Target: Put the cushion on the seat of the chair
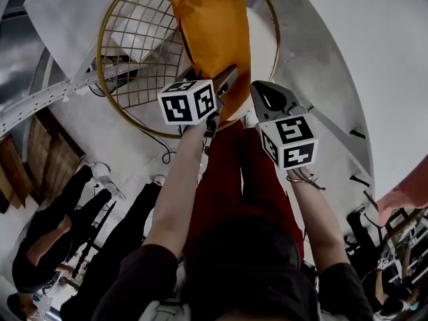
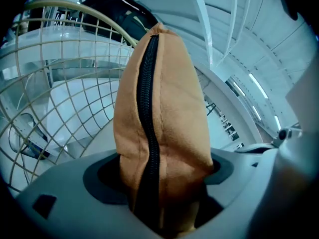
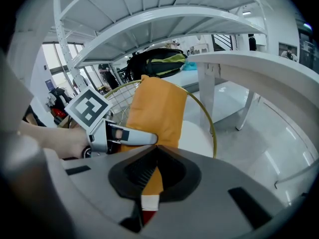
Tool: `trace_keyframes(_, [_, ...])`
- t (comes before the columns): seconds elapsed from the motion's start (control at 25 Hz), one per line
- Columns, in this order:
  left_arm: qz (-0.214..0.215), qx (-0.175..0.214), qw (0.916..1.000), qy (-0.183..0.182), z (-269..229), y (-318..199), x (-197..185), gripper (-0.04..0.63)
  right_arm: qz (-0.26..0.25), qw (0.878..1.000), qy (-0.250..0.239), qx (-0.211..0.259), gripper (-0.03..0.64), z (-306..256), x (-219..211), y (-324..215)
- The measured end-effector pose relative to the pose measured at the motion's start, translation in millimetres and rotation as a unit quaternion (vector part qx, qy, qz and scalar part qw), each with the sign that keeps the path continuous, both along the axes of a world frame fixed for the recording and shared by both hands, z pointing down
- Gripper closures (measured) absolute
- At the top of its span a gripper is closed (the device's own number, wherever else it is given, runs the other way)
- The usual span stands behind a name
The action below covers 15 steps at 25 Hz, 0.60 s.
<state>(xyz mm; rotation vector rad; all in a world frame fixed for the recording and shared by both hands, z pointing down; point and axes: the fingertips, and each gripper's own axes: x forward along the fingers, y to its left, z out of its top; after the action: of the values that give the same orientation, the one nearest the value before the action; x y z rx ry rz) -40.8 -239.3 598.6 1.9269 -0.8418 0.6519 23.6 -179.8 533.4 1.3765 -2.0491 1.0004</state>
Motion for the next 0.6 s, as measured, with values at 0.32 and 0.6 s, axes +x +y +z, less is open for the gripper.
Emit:
trace_keyframes(0.32, [0.022, -0.034, 0.999, 0.017, 18.4, -8.4, 2.3, 0.187, 0.008, 1.0, -0.002, -0.016, 0.598, 14.7, -12.6, -3.8])
trace_keyframes(0.6, [0.028, -0.061, 0.9973, 0.03, 33.2, -14.8, 4.3, 0.184, 0.014, 1.0, 0.006, -0.027, 0.598, 24.2, -12.8, -4.3])
